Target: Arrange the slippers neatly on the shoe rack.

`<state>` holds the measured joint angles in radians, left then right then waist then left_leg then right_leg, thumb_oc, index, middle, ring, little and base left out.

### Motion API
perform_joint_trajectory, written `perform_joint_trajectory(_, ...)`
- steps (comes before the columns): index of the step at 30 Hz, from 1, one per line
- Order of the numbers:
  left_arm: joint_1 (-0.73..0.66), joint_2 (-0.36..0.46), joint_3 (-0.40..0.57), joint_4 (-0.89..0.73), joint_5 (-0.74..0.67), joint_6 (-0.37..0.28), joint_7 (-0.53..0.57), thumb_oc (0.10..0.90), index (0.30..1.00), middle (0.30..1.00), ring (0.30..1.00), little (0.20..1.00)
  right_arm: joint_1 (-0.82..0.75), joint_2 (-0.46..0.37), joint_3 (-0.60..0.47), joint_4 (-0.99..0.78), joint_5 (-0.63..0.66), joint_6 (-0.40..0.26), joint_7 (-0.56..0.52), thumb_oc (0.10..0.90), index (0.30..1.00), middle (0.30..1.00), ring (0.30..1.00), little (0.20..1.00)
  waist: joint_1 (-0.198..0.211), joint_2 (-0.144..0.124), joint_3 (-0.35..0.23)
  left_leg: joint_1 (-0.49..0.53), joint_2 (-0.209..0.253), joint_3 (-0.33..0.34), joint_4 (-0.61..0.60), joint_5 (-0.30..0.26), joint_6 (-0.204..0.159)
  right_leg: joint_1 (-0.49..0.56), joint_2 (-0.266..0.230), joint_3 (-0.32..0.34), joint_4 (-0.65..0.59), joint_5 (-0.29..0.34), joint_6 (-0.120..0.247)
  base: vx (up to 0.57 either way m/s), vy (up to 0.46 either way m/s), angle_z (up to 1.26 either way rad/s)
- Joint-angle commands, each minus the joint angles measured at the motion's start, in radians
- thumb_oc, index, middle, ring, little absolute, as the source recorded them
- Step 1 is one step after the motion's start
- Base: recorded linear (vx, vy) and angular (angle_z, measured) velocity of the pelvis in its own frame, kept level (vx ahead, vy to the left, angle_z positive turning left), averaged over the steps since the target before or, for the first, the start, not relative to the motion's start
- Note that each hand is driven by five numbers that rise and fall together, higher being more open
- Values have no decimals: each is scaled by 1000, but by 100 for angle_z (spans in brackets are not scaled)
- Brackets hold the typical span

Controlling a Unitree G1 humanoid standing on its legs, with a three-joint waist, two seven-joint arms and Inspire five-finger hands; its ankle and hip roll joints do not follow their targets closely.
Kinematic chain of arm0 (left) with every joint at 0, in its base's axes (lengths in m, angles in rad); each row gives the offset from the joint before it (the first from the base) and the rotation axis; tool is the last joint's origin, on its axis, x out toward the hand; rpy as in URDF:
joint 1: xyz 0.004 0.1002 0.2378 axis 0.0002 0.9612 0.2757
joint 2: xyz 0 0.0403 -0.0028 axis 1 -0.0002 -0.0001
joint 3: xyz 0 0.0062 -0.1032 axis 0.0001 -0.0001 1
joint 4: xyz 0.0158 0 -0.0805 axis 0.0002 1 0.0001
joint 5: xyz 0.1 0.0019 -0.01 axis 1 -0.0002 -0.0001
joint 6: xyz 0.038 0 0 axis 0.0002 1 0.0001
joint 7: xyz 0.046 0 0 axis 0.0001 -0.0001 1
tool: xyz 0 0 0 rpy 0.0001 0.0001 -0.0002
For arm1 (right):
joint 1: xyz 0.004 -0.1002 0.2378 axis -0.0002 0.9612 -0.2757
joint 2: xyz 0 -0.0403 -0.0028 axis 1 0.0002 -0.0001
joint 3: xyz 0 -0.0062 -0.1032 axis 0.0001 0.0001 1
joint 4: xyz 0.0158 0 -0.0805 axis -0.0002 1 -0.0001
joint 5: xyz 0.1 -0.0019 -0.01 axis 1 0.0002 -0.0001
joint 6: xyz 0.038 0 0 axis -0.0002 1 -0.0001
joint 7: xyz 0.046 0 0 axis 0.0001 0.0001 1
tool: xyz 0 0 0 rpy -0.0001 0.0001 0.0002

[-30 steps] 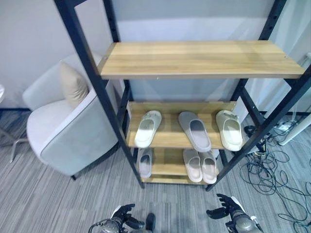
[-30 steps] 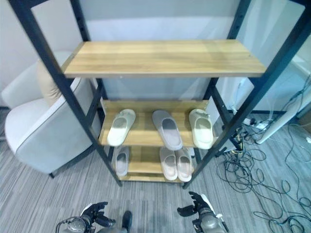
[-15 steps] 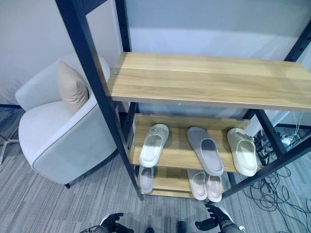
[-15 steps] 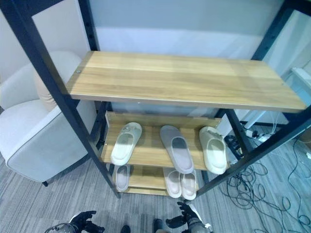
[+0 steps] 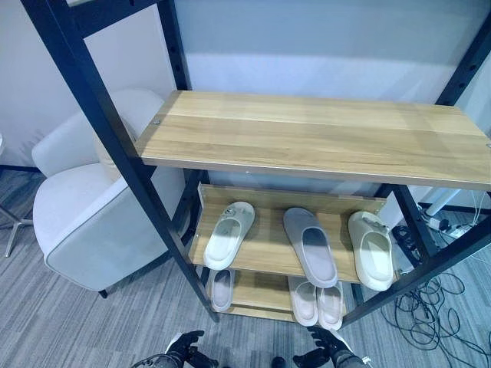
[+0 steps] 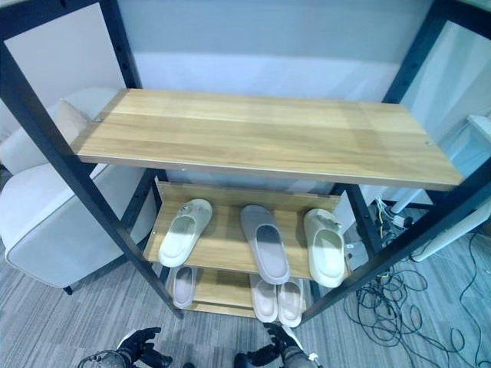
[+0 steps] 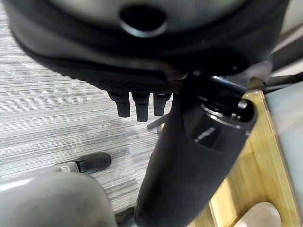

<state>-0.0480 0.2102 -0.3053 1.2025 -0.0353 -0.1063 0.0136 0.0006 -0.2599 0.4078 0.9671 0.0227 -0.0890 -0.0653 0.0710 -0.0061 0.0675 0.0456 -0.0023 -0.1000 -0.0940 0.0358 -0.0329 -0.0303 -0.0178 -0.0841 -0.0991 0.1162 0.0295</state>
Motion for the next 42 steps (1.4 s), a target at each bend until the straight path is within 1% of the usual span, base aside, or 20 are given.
perform_joint_trajectory(1,-47,-52,-50,28,31,-42,6,800,900,900,900,900,-38,4,20,-101,61,-65,32,800,900,900,900,900,11,7,1,-68,-25,62,7,6,-37,31,-22,18,12,-77,121,-47,40,3)
perform_joint_trajectory(3,-47,-51,-51,24,34,-46,4,800,900,900,900,900,-33,3,40,-179,116,-70,70,800,900,900,900,900,14,11,5,-72,-23,67,7,8,-40,28,-23,18,12,-77,124,-60,46,2)
perform_joint_trajectory(6,-42,-44,-54,21,44,-46,-1,800,900,900,900,900,-34,-9,70,-274,150,-71,109,800,900,900,900,900,16,11,4,-70,-22,70,7,6,-43,29,-25,16,12,-77,125,-27,23,0)
perform_joint_trajectory(7,-42,-45,-54,20,44,-46,-1,800,900,900,900,900,-34,-10,70,-275,150,-70,110,800,900,900,900,900,16,12,4,-69,-22,70,7,6,-43,29,-25,16,12,-77,125,0,0,0)
perform_joint_trajectory(8,-40,-38,-54,13,51,-46,-2,800,900,900,900,900,-34,-24,88,-346,170,-68,133,800,900,900,900,900,18,9,1,-66,-22,72,7,5,-44,32,-25,16,12,-77,123,0,0,0)
perform_joint_trajectory(9,-40,-36,-51,13,52,-47,-1,800,900,900,900,900,-36,-31,94,-376,176,-71,141,800,900,900,900,900,18,9,0,-65,-22,72,7,4,-44,33,-25,16,12,-78,122,0,0,0)
perform_joint_trajectory(10,-40,-37,-51,13,52,-47,-1,800,900,900,900,900,-35,-31,94,-377,176,-70,141,800,900,900,900,900,18,9,0,-64,-22,72,7,4,-44,33,-25,16,12,-78,122,0,0,0)
perform_joint_trajectory(11,-37,-29,-47,2,52,-47,1,800,900,900,900,900,-37,-58,101,-474,194,-70,156,800,900,900,900,900,20,8,-5,-62,-22,74,7,3,-46,36,-24,15,12,-79,120,0,0,0)
perform_joint_trajectory(13,-33,-28,-41,1,55,-46,2,800,900,900,900,900,-30,-77,96,-560,226,-71,175,800,900,900,900,900,20,5,-8,-58,-21,75,7,1,-46,40,-25,14,12,-79,119,0,0,0)
perform_joint_trajectory(14,-33,-28,-41,1,55,-47,2,800,900,900,900,900,-29,-78,95,-562,226,-70,175,800,900,900,900,900,20,5,-8,-57,-21,75,7,1,-46,41,-25,14,12,-79,119,0,0,0)
perform_joint_trajectory(15,-29,-29,-37,7,60,-45,2,800,900,900,900,900,-18,-101,81,-654,276,-73,196,800,900,900,900,900,19,2,-12,-54,-20,77,7,0,-47,47,-25,16,12,-79,118,0,0,0)
perform_joint_trajectory(16,-26,-28,-34,9,64,-45,3,800,900,900,900,900,-14,-114,72,-701,295,-73,203,800,900,900,900,900,19,1,-14,-51,-18,79,7,-2,-47,49,-26,15,12,-80,117,0,0,0)
perform_joint_trajectory(22,-6,-40,-27,22,84,-41,0,800,900,900,900,900,9,-161,33,-870,381,-72,228,800,900,900,900,900,13,1,-29,-34,-14,85,7,-9,-48,61,-28,12,13,-82,114,0,0,0)
perform_joint_trajectory(26,1,-44,-27,22,90,-41,-2,800,900,900,900,900,23,-176,11,-921,402,-75,233,800,900,900,900,900,11,3,-35,-26,-12,87,7,-13,-47,68,-29,10,13,-85,113,9,-5,-3)
perform_joint_trajectory(29,7,-50,-25,21,93,-40,1,800,900,900,900,900,34,-183,-13,-972,432,-88,225,800,900,900,900,900,6,6,-40,-19,-10,88,7,-16,-47,76,-29,10,15,-86,112,0,0,0)
perform_joint_trajectory(33,18,-55,-26,13,94,-41,2,800,900,900,900,900,41,-193,-57,-1035,441,-103,204,800,900,900,900,900,1,11,-45,-13,-9,89,7,-18,-47,81,-30,9,15,-89,111,0,0,0)
perform_joint_trajectory(35,21,-57,-25,13,96,-42,3,800,900,900,900,900,42,-191,-68,-1049,442,-109,196,800,900,900,900,900,0,11,-45,-13,-9,88,7,-18,-47,83,-31,9,15,-89,111,0,0,0)
perform_joint_trajectory(40,38,-69,-18,16,94,-36,7,800,900,900,900,900,50,-185,-138,-1099,416,-141,145,800,900,900,900,900,-5,18,-50,-9,-8,89,7,-20,-47,88,-32,6,12,-90,112,0,0,0)
perform_joint_trajectory(42,40,-70,-18,18,94,-35,8,800,900,900,900,900,52,-180,-147,-1100,416,-146,136,800,900,900,900,900,-5,18,-49,-9,-8,89,7,-20,-47,88,-32,5,12,-90,112,0,0,0)
